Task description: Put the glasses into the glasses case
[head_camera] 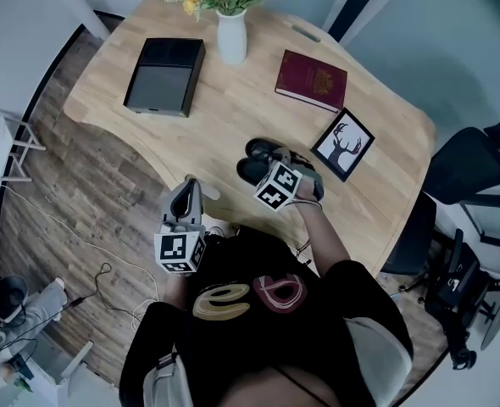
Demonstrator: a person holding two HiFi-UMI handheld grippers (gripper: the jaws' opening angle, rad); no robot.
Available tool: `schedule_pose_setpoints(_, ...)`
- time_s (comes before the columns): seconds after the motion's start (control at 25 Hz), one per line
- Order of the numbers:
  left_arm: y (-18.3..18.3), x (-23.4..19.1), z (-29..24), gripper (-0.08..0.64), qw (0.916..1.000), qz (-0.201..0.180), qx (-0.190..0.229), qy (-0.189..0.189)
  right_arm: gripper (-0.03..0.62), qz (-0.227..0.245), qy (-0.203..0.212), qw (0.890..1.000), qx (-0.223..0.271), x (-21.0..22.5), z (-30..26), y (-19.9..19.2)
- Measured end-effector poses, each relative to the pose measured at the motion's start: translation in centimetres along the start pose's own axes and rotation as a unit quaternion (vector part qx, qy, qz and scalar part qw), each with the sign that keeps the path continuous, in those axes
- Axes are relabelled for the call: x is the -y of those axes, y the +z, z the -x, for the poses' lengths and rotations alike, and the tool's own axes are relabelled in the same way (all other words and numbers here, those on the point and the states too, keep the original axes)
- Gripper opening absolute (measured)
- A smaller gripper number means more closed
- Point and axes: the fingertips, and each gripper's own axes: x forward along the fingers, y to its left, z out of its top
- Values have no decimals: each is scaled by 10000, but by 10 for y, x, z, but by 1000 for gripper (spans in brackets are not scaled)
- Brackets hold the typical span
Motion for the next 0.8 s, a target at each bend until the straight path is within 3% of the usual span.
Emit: schedule_pose_setpoints(0.8, 6, -9, -2, 18, 10000, -28, 10, 31, 17, -30, -109, 9997, -204, -1, -20, -4)
